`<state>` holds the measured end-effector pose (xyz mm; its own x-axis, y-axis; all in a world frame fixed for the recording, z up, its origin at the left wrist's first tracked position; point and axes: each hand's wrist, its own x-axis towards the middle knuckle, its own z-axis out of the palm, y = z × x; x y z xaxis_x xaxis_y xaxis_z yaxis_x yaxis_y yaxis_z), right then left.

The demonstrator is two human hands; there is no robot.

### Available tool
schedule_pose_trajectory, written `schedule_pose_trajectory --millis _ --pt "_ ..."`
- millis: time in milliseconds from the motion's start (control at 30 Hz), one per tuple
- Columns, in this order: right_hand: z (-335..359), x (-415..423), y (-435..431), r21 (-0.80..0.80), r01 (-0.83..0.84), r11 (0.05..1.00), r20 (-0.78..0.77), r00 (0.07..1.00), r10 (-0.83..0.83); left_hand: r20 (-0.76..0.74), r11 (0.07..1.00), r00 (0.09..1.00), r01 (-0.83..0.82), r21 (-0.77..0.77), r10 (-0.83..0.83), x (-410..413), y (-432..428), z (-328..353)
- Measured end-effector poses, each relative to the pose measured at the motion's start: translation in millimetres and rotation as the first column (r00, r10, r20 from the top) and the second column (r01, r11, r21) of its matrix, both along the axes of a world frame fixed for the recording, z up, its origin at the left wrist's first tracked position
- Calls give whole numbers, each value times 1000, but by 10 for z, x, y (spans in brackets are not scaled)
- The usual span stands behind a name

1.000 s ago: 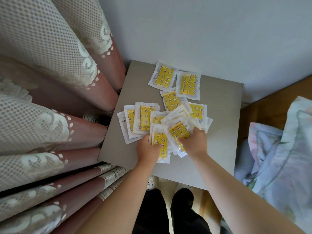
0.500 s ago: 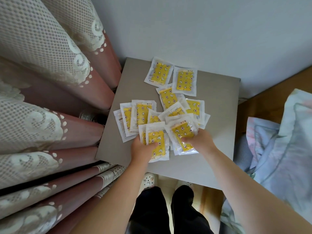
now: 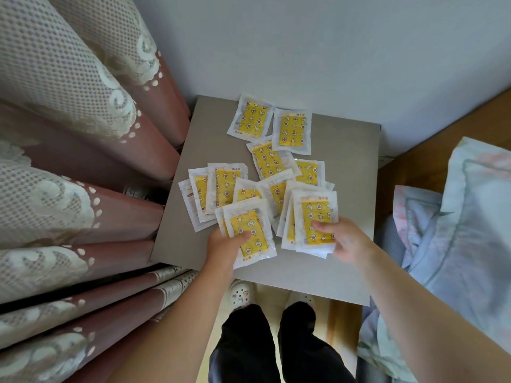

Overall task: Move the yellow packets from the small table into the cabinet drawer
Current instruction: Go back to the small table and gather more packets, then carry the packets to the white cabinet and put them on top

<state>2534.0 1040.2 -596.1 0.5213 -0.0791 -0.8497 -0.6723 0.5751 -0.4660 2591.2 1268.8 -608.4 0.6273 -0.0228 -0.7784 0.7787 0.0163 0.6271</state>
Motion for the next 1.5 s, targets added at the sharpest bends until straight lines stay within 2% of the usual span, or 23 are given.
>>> schedule_pose_trajectory --millis 167,367,500,667,800,933,1033,1200,1333,1500 --pt "149 -48 -65 119 100 988 55 993 -107 -41 993 995 -92 -74 89 -65 32 149" --pt "376 -50 -18 241 85 967 165 978 -127 -11 989 997 -80 -126 79 -74 60 523" --pt "609 -157 36 251 57 966 195 975 -108 -42 977 997 -74 -199 67 -77 73 805" --pt "989 -456 177 236 100 967 200 968 -149 0 978 999 51 -204 -52 -210 148 1061" --pt "1223 -804 422 164 218 962 144 959 -242 56 951 965 263 -165 -257 -367 254 1280" --pt "1364 -1271 839 78 361 929 110 923 -368 83 857 871 491 -158 -484 -586 430 1423" --pt "1424 -1723 1212 49 487 872 94 867 -490 25 781 794 603 -165 -608 -823 597 1461" --pt "1369 -2707 1812 56 637 769 59 767 -639 -37 609 613 775 -171 -790 -1455 814 1494" --pt "1326 -3618 2296 40 761 648 20 647 -762 -58 433 431 879 -200 -901 -2173 922 1456" --pt "1253 -4807 2997 5 906 424 -50 424 -904 -83 194 181 962 -191 -980 -3263 1052 1366"
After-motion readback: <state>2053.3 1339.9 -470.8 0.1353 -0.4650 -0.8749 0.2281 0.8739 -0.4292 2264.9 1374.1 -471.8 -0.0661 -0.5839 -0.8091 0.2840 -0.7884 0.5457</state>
